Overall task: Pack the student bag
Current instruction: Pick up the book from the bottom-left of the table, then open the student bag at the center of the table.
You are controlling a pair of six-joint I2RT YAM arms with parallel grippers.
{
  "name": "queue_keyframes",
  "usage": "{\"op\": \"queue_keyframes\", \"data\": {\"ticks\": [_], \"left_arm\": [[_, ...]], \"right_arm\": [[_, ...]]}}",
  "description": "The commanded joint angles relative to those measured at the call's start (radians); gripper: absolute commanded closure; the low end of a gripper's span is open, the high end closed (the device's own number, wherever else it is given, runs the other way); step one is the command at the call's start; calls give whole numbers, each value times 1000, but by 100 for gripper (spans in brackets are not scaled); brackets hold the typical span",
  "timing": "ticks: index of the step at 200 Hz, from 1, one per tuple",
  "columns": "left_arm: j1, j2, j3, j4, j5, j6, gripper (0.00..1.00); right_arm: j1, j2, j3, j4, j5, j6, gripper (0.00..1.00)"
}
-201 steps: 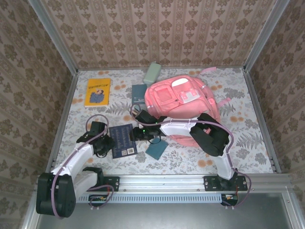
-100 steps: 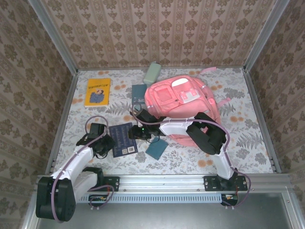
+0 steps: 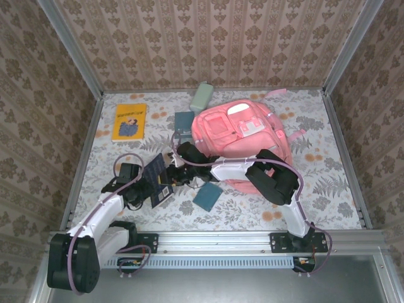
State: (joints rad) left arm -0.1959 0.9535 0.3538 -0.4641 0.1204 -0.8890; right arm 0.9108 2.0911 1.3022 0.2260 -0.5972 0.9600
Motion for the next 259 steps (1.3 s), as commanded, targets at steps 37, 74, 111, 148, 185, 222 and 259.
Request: {"op": "queue_keyframes", "data": {"ticks": [37, 74, 111, 148, 185, 222, 259], "left_arm": [[-10, 14, -21, -94, 13, 16, 87], [-11, -32, 70, -173, -5, 63, 72], [-31, -93, 178, -197, -19, 90, 63], [-175, -18, 340, -166, -109, 118, 60], [-389, 189, 533, -94, -185, 163, 59], [-571, 442, 759, -50, -243, 252, 56], [-693, 682, 979, -26, -240, 343, 57]], "right_arm": [[-47, -26, 39, -145, -57, -109, 97], [-69, -114, -30, -69, -11, -67, 100], [-118, -293, -147, -25, 78, -49, 100], [-214, -509, -271, -105, 158, -73, 100], [-327, -791, -409, -234, 305, -112, 100], [-453, -1091, -515, -457, 498, -107, 100], [-573, -1340, -551, -725, 660, -97, 100]]}}
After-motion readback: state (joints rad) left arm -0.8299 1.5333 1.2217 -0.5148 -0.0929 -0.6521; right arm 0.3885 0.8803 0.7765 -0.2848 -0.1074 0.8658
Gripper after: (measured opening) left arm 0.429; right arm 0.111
